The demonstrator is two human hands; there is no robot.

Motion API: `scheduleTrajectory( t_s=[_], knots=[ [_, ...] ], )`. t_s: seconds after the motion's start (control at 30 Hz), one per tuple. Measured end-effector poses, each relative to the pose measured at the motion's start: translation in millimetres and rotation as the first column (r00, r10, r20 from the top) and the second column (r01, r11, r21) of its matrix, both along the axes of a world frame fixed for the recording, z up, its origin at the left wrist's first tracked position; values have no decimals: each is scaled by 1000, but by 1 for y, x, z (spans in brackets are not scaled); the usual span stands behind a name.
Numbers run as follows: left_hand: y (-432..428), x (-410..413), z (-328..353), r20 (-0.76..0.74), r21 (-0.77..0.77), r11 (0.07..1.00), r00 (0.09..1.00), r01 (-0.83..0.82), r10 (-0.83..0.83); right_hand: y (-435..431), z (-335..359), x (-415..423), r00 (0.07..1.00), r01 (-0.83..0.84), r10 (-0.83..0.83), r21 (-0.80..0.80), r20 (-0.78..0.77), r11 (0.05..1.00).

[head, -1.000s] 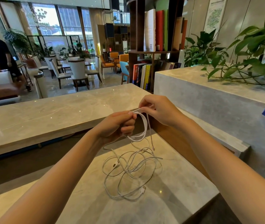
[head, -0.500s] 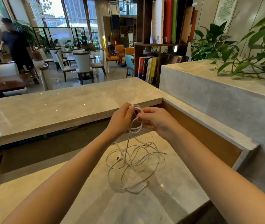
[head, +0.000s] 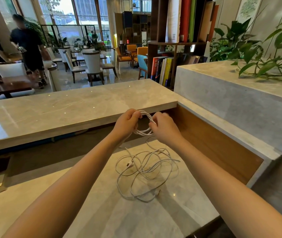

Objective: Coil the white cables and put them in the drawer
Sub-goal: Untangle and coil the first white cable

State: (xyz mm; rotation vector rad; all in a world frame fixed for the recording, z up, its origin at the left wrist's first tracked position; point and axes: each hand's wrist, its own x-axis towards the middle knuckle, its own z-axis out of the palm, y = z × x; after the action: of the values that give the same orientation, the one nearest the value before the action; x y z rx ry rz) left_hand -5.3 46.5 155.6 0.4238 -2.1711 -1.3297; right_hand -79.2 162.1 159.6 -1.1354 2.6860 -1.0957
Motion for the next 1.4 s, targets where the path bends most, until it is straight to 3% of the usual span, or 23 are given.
scheduleTrajectory(
  t_s=[0.1,0.2,0.37,0.43,0.5,0.63,0.7,0.77,0.9,0.97,1.07,1.13,1.2,1.3,1.4],
  knots=[
    [-10,-4,-6,19,-143,987,997,-75,78,4,3,3,997,-48,50,-34,58,998],
    [-21,-3,-11,62,-274,958,993,-79,100,12,14,1,948,-166,195,-133,251,977],
    [-32,-4,-12,108,-302,953,993,-16,51,29,27,-18,928,-362,327,221,180,906],
    [-33,-4,-8,75,-115,992,996,-49,58,33,26,-26,943,-333,304,356,137,873],
    [-32,-3,-5,15,171,985,999,-34,32,35,20,-29,963,-268,243,415,114,869],
    [-20,1,-2,-159,635,754,984,167,-84,32,-2,-25,993,-108,87,277,85,955],
    [-11,-1,-4,-198,729,652,976,210,-93,28,-13,-24,993,-86,67,202,98,976],
    [-5,-3,-6,-210,755,622,975,209,-73,23,-18,-21,967,-97,84,41,239,994],
    [6,-6,-11,-174,615,781,985,110,-2,20,-2,-9,748,-104,295,-335,594,937],
    [10,-6,-11,-155,485,874,986,19,64,21,7,-5,670,-89,351,-398,655,913],
    [19,-5,-8,-137,350,936,987,-34,87,19,7,0,764,-73,304,-391,569,918],
    [26,-5,-6,-98,290,956,993,-37,68,16,1,0,820,32,229,-442,524,896],
    [31,-6,-6,-48,199,977,995,-72,83,13,-2,0,790,154,200,-503,580,850],
    [29,-9,-12,0,87,988,992,-129,129,14,-3,1,670,285,235,-536,704,795],
    [23,-11,-22,63,143,972,982,-187,179,15,-7,-1,598,263,297,-532,745,805]
  ],
)
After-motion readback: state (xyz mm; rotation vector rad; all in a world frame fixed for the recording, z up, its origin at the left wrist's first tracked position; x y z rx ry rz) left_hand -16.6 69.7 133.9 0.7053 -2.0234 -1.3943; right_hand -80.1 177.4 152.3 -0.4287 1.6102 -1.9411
